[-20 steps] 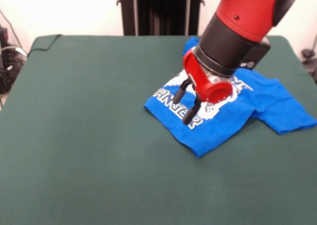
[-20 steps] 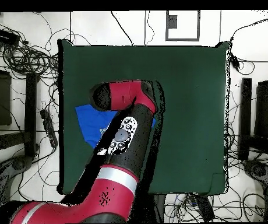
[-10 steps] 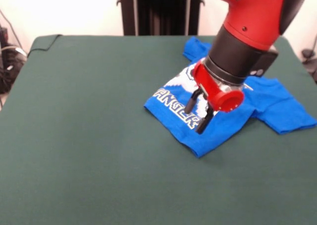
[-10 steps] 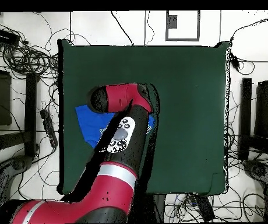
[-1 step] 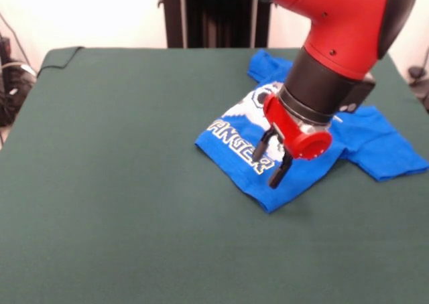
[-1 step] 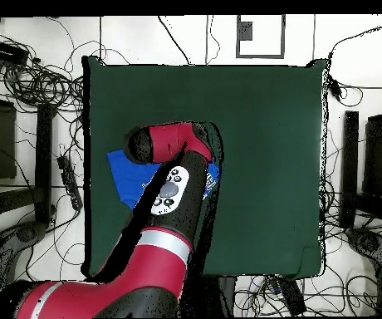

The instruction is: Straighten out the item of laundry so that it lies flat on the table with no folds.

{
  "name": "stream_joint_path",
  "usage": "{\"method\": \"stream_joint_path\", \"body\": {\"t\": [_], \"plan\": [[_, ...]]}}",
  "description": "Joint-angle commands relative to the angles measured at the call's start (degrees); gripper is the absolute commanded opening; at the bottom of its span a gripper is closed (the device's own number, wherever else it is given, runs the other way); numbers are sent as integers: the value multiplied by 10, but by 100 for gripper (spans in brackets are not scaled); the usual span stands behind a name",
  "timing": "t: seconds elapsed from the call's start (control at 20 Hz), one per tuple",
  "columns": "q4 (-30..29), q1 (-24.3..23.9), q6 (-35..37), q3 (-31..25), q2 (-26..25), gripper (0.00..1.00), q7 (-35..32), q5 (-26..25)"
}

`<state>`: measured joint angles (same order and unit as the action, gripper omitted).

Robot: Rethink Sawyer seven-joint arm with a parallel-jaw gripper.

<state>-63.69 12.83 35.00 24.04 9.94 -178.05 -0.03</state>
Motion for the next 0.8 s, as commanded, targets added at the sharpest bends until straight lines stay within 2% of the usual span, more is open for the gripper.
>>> {"method": "stream_joint_path", "body": {"t": [0.05,0.2,0.4,0.8], "plan": [[-33,23,-25,-54,-46,100,-20,-8],[-42,16,-40,-71,-45,100,-12,-2],[-33,29,-36,-55,-61,100,-27,-2],[-48,37,-37,-38,-63,100,-37,-6]]}}
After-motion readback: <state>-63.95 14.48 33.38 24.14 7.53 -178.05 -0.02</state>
